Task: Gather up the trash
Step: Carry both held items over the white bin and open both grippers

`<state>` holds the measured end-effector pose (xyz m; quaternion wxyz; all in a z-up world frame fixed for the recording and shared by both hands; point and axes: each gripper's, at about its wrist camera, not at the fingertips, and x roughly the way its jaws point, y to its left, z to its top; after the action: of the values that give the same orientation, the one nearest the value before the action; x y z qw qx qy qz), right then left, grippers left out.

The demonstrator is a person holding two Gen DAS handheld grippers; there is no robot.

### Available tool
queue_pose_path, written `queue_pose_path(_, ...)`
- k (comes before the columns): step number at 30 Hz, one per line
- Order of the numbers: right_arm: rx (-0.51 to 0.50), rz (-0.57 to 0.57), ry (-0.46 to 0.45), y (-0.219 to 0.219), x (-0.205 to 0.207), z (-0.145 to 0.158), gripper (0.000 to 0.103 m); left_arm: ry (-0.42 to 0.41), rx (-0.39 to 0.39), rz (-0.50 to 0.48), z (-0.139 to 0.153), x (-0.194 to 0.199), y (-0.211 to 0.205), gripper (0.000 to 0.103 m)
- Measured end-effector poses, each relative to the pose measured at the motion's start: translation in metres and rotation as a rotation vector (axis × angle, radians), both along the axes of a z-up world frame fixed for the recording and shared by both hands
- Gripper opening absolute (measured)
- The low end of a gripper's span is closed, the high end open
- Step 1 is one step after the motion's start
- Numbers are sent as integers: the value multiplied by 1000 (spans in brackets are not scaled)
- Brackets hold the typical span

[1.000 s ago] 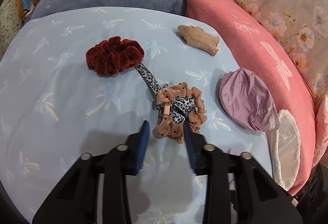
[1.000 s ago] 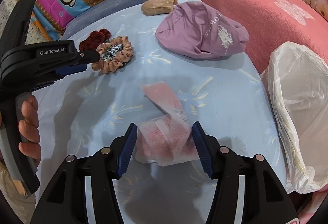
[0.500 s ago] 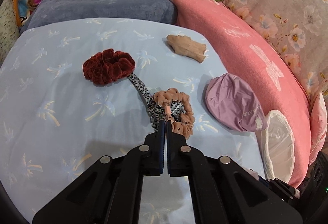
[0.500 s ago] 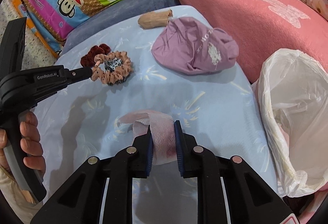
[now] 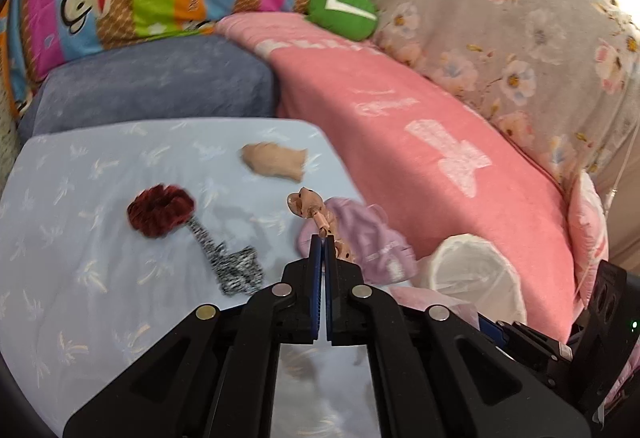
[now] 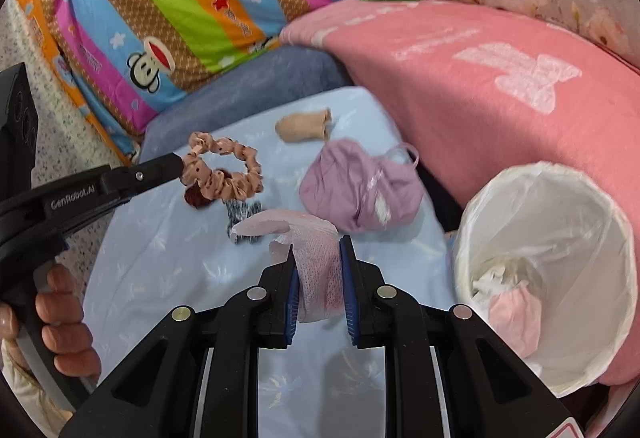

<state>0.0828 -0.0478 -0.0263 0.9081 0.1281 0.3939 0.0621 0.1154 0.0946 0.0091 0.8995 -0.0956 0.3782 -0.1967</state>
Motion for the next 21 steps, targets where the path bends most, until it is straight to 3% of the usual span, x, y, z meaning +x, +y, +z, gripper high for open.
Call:
queue_pose_path(11, 6, -115, -171, -63, -22, 71, 17, -109, -22, -140, 46, -20, -61, 1)
queue_pose_path(21, 17, -236, -228, -132, -48, 94, 17, -156, -10, -247, 63, -38, -116, 1)
